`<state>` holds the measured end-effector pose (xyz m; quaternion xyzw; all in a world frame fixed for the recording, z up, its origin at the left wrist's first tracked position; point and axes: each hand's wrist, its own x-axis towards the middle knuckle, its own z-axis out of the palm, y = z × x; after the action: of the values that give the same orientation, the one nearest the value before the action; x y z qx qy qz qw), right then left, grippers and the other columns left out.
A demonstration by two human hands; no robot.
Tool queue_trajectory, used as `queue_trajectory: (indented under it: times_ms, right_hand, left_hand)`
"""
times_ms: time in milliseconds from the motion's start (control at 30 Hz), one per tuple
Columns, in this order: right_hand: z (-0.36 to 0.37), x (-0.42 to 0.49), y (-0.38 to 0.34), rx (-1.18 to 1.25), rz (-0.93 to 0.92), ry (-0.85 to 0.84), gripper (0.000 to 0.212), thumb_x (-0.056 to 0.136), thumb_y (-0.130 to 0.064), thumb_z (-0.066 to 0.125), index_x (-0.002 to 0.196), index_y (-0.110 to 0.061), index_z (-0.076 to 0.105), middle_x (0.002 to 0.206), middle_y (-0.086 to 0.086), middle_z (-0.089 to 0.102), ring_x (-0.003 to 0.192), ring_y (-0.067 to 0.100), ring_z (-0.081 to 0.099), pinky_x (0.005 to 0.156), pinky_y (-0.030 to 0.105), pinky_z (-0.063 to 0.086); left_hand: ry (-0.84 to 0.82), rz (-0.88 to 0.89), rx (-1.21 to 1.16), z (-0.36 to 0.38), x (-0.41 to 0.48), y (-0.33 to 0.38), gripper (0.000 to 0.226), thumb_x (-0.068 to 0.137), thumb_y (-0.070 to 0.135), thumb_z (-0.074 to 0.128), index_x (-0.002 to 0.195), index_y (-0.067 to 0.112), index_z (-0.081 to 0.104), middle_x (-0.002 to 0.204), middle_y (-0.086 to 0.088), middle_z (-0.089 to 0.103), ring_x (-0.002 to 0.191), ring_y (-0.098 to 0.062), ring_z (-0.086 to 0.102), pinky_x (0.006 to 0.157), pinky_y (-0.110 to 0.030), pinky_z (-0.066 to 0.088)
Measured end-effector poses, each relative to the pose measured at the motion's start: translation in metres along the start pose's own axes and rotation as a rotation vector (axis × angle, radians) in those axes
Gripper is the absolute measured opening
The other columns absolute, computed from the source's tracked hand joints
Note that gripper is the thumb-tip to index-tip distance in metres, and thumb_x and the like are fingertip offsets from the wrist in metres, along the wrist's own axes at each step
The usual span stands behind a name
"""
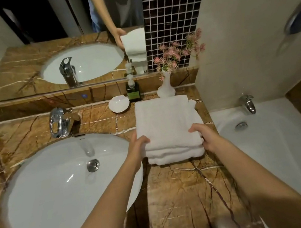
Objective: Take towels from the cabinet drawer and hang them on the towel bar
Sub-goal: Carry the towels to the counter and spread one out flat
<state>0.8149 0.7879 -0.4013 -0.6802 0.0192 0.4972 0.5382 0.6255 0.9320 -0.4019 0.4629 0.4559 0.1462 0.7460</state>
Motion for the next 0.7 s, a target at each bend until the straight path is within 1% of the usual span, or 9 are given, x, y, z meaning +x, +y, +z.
queue_trajectory:
  times_ms: [67, 133, 300, 367, 467, 533, 567, 633, 700]
  right_hand:
    - [-0.002, 0.007, 0.007, -0.011, 0.01, 0.011, 0.018, 0.071, -0.013, 0.062, 0.088, -0.011, 0.067, 0.081, 0.008, 0.063, 0.078, 0.026, 0.053, 0.064, 0.03, 0.038]
    - [-0.003, 0.012, 0.012, -0.006, 0.02, 0.014, 0.025, 0.066, -0.015, 0.064, 0.091, -0.012, 0.067, 0.082, 0.007, 0.067, 0.079, 0.025, 0.057, 0.066, 0.03, 0.041]
    - [-0.005, 0.013, 0.014, 0.016, 0.031, -0.046, 0.039, 0.055, -0.021, 0.065, 0.094, -0.017, 0.069, 0.076, -0.003, 0.075, 0.067, 0.014, 0.07, 0.056, 0.023, 0.049]
    - [-0.005, 0.017, 0.016, 0.012, 0.021, -0.039, 0.048, 0.055, -0.023, 0.067, 0.102, -0.015, 0.069, 0.086, 0.0, 0.076, 0.077, 0.017, 0.071, 0.065, 0.028, 0.052]
    - [-0.001, 0.018, 0.019, -0.047, 0.018, 0.037, 0.065, 0.052, -0.031, 0.07, 0.114, -0.015, 0.065, 0.109, 0.009, 0.07, 0.099, 0.029, 0.065, 0.089, 0.041, 0.052]
    - [0.003, 0.015, 0.019, -0.101, 0.028, 0.086, 0.07, 0.051, -0.037, 0.07, 0.117, -0.017, 0.062, 0.111, 0.007, 0.066, 0.102, 0.03, 0.061, 0.089, 0.041, 0.051]
    - [0.005, 0.013, 0.018, -0.12, 0.023, 0.1, 0.067, 0.052, -0.038, 0.07, 0.116, -0.018, 0.062, 0.11, 0.005, 0.065, 0.1, 0.027, 0.06, 0.083, 0.036, 0.051]
    - [0.006, 0.009, 0.014, -0.165, -0.034, 0.133, 0.046, 0.062, -0.034, 0.071, 0.106, -0.021, 0.063, 0.107, 0.002, 0.065, 0.089, 0.018, 0.059, 0.066, 0.028, 0.046]
    - [0.006, 0.006, 0.011, -0.227, -0.127, 0.184, 0.034, 0.073, -0.024, 0.071, 0.106, -0.022, 0.062, 0.111, 0.002, 0.065, 0.089, 0.016, 0.06, 0.065, 0.026, 0.045]
  left_hand:
    - [-0.021, -0.012, 0.03, -0.002, 0.007, -0.005, 0.06, 0.059, 0.016, 0.059, 0.118, 0.026, 0.057, 0.122, -0.016, 0.06, 0.11, -0.036, 0.058, 0.089, -0.052, 0.048]
    - [-0.025, -0.026, 0.051, -0.004, 0.01, -0.01, 0.057, 0.06, 0.017, 0.06, 0.115, 0.032, 0.058, 0.12, -0.012, 0.062, 0.111, -0.034, 0.058, 0.093, -0.054, 0.047]
    - [-0.03, -0.028, 0.112, -0.002, 0.009, -0.01, 0.045, 0.062, 0.025, 0.06, 0.101, 0.047, 0.057, 0.109, 0.003, 0.064, 0.104, -0.022, 0.06, 0.084, -0.042, 0.05]
    - [-0.039, -0.014, 0.166, -0.001, 0.006, -0.007, 0.047, 0.063, 0.028, 0.059, 0.107, 0.043, 0.055, 0.112, 0.003, 0.062, 0.105, -0.021, 0.059, 0.087, -0.041, 0.05]
    - [-0.037, -0.009, 0.237, -0.001, 0.002, -0.002, 0.057, 0.063, 0.03, 0.058, 0.119, 0.036, 0.049, 0.114, 0.002, 0.061, 0.105, -0.021, 0.058, 0.092, -0.045, 0.05]
    - [-0.03, -0.005, 0.262, -0.001, -0.002, 0.002, 0.055, 0.063, 0.03, 0.057, 0.117, 0.037, 0.048, 0.11, 0.004, 0.061, 0.102, -0.019, 0.058, 0.09, -0.044, 0.051]
    - [-0.028, -0.002, 0.274, -0.001, -0.004, 0.004, 0.052, 0.063, 0.03, 0.057, 0.113, 0.038, 0.049, 0.107, 0.006, 0.061, 0.1, -0.018, 0.058, 0.088, -0.043, 0.051]
    - [-0.023, 0.001, 0.308, -0.002, -0.007, 0.008, 0.05, 0.063, 0.031, 0.057, 0.112, 0.038, 0.048, 0.107, 0.005, 0.06, 0.098, -0.018, 0.059, 0.086, -0.041, 0.051]
    - [-0.018, 0.0, 0.346, -0.002, -0.01, 0.01, 0.053, 0.063, 0.034, 0.056, 0.115, 0.035, 0.047, 0.107, 0.005, 0.059, 0.099, -0.02, 0.058, 0.086, -0.041, 0.052]
